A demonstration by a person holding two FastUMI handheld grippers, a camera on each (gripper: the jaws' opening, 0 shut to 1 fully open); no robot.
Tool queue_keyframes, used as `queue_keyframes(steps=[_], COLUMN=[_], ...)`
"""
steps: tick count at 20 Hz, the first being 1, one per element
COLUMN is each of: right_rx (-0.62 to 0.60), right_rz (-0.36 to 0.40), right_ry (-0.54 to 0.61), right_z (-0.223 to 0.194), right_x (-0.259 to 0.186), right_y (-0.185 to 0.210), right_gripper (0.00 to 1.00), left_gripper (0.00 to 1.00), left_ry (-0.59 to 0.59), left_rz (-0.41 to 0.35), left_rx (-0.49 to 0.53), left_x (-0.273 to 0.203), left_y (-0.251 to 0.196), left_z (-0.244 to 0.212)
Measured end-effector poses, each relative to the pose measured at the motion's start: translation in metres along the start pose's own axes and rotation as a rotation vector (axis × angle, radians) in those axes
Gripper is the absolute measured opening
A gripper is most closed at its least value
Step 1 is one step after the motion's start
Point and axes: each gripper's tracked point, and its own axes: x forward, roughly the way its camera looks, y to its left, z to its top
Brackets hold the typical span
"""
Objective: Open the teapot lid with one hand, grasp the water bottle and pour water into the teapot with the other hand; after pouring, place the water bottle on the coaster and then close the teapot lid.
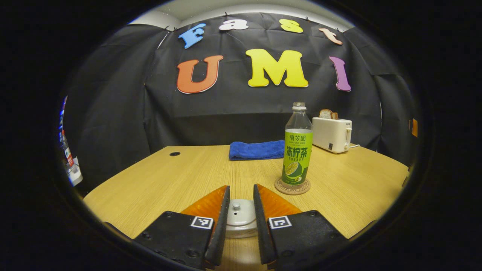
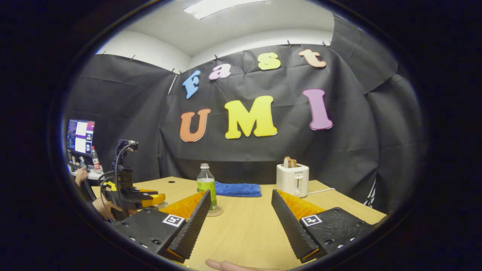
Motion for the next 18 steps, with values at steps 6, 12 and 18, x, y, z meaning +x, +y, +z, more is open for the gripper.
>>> queue_keyframes(steps=[6,12,18], right_rx=[-0.052,-0.078,-0.039], right_rz=[-0.085,-0.18,-0.223], right_ry=[-0.012,0.004,0.048], right_z=[0.024,0.055,0.06], right_x=[-0.015,-0.045,-0.061], right_y=[-0.007,-0.016,-0.016], right_gripper=[0.96,0.97,0.96], left_gripper=[0.98,0.98,0.99], left_ry=[-0.03,-0.07,-0.08], left_rz=[0.0,-0.008,0.004], left_rx=[0.006,-0.033,-0.043], left_x=[-0.027,-0.088,-0.142], left_y=[-0.003,-0.005,-0.006], left_z=[0.034,0.086,0.11])
